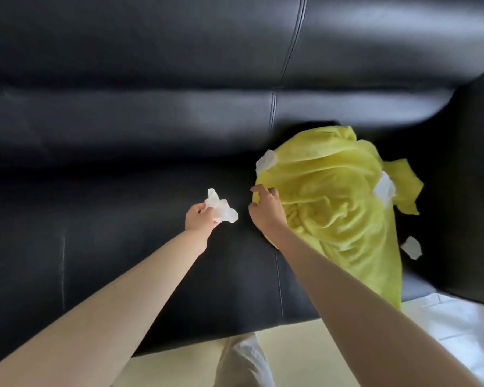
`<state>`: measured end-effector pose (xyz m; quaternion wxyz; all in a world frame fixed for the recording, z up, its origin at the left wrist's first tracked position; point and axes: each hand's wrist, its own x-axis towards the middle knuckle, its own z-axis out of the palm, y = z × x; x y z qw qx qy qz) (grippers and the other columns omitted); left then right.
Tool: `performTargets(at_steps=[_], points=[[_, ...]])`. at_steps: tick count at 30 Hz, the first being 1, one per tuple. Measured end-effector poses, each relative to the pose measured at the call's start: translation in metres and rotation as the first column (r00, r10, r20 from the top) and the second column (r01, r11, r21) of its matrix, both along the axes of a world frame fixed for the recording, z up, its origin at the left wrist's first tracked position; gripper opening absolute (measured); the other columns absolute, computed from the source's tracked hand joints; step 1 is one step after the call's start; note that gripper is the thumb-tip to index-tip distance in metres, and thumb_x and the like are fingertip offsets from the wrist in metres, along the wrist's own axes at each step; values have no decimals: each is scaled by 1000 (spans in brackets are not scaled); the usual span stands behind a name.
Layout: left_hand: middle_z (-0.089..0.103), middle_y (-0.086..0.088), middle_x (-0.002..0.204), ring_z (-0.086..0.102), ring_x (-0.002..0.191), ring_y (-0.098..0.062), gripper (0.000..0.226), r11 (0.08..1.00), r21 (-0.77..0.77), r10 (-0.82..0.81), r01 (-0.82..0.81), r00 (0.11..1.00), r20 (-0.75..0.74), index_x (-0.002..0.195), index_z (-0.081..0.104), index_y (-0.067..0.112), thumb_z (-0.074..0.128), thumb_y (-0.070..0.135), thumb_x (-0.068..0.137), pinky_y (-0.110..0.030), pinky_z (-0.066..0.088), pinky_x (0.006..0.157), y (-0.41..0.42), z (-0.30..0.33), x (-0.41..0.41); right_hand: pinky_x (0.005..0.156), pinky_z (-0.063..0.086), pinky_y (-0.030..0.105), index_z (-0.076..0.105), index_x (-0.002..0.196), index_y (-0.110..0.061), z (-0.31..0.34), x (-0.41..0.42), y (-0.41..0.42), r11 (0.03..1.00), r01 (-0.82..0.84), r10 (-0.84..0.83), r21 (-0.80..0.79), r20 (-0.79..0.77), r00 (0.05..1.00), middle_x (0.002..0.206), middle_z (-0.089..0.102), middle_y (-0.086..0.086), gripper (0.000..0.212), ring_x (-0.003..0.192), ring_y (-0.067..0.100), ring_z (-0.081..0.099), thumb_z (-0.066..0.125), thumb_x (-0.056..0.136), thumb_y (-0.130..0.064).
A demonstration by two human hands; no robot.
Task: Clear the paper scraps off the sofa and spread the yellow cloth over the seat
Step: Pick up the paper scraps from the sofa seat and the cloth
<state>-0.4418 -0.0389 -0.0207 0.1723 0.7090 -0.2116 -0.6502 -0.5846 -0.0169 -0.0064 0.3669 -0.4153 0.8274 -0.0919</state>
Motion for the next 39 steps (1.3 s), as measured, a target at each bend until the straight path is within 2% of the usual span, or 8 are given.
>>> performTargets(at_steps=[4,8,13,18,25,30,33,39], points=[[64,-5,106,62,102,-21,20,995,-1,100,-100,994,47,107,54,21,57,28,89,-31,37,88,-15,4,-55,69,48,32,38,141,-31,8,-53,-30,988,-144,141,-46,-73,987,145,21,6,59,123,28,45,50,88,-8],[61,-8,104,60,99,-24,7,990,-40,141,-139,988,68,85,52,22,51,24,91,-29,44,84,-31,3,-80,79,51,33,43,140,-30,3,-76,-61,965,-261,255,-3,-205,945,152,11,5,52,133,26,33,53,91,-14],[58,-9,105,58,95,-24,18,986,-26,167,-166,985,47,78,49,24,51,13,92,-27,46,82,-27,2,-71,76,44,29,47,137,-12,-11,-82,-65,998,-65,65,3,-15,998,140,38,3,43,112,28,55,47,94,-10],[64,-7,109,62,97,-22,21,985,31,167,-169,985,45,108,58,17,58,17,87,-32,45,100,-12,-2,-60,70,46,29,57,126,-13,-3,-71,-33,968,11,-7,-250,18,1000,130,51,-4,42,104,23,58,44,89,-2],[60,-2,86,60,78,-13,21,960,131,262,-248,960,-96,110,57,11,43,7,95,-17,50,63,-2,20,-90,84,51,33,70,103,-8,11,-51,42,668,-588,467,-457,-358,809,110,69,4,42,102,24,65,60,64,6],[65,-11,107,65,87,-20,35,982,149,139,-117,979,-147,122,57,8,44,28,97,-30,54,88,11,34,-104,83,53,36,68,95,-7,13,-54,70,706,-601,485,-375,-363,796,105,70,8,39,103,26,66,64,60,9],[69,-9,103,67,93,-22,41,995,58,-78,85,990,-117,108,63,13,56,49,90,-36,53,94,15,34,-114,84,53,38,65,91,-6,20,-58,77,758,-543,447,-360,-320,836,103,70,7,38,106,27,64,62,59,11],[60,-2,97,59,92,-22,23,943,-212,-228,255,963,144,112,61,12,58,19,90,-36,51,85,28,36,-147,90,47,37,63,103,-9,23,-86,110,846,-417,312,-333,-326,893,123,62,5,47,117,25,57,59,61,12]])
